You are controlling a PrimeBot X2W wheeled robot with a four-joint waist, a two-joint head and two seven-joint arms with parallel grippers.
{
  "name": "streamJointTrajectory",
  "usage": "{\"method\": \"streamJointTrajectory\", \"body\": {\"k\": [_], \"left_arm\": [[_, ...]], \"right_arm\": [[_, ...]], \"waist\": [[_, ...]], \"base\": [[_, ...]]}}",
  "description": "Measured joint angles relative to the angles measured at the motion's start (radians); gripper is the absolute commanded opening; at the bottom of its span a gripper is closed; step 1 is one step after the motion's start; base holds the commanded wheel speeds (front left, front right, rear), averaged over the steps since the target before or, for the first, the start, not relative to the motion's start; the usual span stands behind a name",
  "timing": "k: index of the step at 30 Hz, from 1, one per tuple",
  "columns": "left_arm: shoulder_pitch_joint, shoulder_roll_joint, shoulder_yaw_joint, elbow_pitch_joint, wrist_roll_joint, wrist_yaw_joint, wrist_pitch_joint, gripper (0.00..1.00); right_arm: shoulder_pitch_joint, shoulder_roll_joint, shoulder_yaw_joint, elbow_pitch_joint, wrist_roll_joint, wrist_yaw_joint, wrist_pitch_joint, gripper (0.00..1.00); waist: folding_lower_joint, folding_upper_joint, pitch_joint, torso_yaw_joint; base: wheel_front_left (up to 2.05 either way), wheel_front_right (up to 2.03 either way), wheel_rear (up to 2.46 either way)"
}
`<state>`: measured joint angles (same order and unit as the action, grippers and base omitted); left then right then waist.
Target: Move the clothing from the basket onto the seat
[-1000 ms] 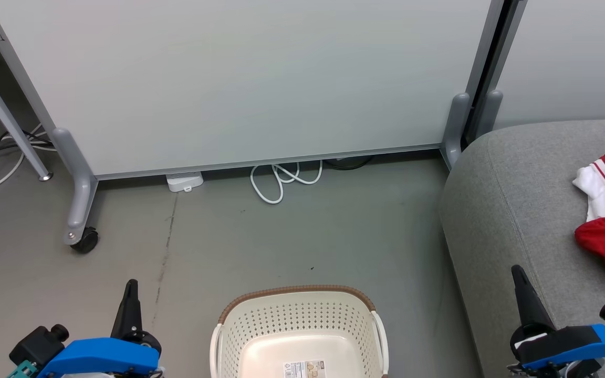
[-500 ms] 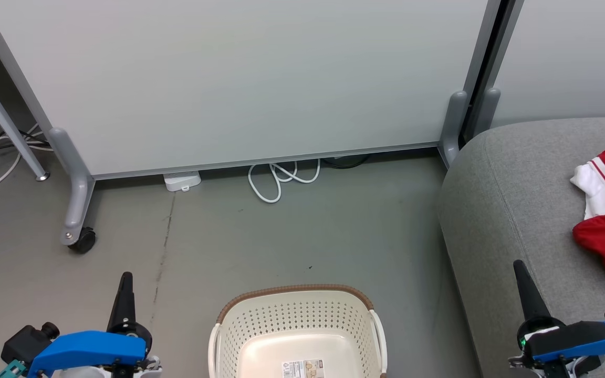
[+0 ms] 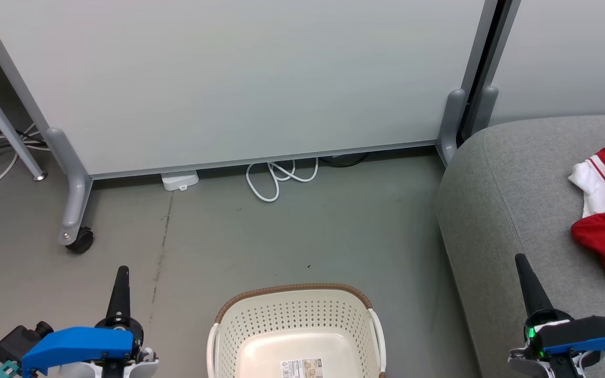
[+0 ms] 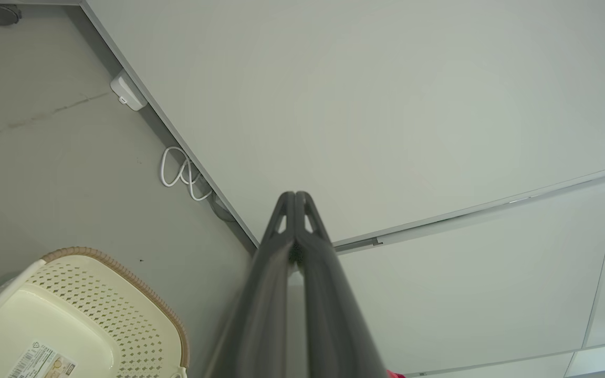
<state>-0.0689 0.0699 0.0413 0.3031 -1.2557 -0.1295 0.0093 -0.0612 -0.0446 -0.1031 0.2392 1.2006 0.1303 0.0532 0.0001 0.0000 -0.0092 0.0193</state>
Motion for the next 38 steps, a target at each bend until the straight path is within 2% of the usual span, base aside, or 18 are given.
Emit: {"method": "streamJointTrajectory", "body": {"k": [38], "left_arm": [[-0.026,-0.015,0.056,-0.044,-0.272,0.000,0.082,0.00]], "right_arm": [[-0.031,-0.002,-0.008,0.003,0.315,0.000,0.047,0.00]], "waist": [[0.0000,0.0000,0.009,-0.014]], "base": [[0.00,0.00,0.00]]}}
